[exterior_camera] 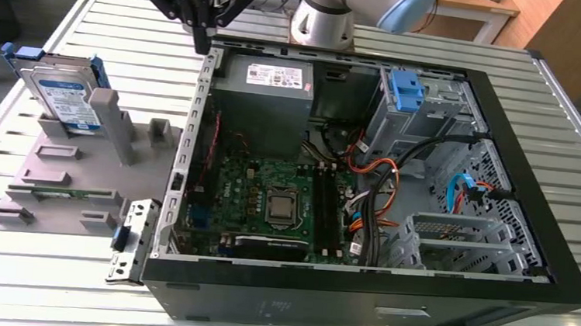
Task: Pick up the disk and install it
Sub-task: 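Reach for the disk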
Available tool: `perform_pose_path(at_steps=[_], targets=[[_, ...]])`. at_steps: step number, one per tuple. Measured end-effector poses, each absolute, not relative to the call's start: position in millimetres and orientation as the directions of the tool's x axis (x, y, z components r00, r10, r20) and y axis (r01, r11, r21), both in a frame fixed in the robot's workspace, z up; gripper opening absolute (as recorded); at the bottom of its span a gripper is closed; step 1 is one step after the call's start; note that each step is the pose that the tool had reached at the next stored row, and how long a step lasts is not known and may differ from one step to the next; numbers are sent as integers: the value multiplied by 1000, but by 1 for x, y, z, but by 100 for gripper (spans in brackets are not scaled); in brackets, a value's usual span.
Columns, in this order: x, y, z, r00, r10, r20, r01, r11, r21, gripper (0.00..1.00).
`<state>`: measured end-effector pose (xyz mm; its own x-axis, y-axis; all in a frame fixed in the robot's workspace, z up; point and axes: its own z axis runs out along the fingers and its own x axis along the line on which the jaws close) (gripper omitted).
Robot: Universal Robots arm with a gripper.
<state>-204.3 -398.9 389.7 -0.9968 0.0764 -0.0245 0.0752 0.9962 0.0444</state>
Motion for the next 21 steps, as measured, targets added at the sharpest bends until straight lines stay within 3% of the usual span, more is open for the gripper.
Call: perform_pose_path(at_steps=[21], targets=[[-225, -399, 388, -997, 76, -24, 75, 996, 44, 11]])
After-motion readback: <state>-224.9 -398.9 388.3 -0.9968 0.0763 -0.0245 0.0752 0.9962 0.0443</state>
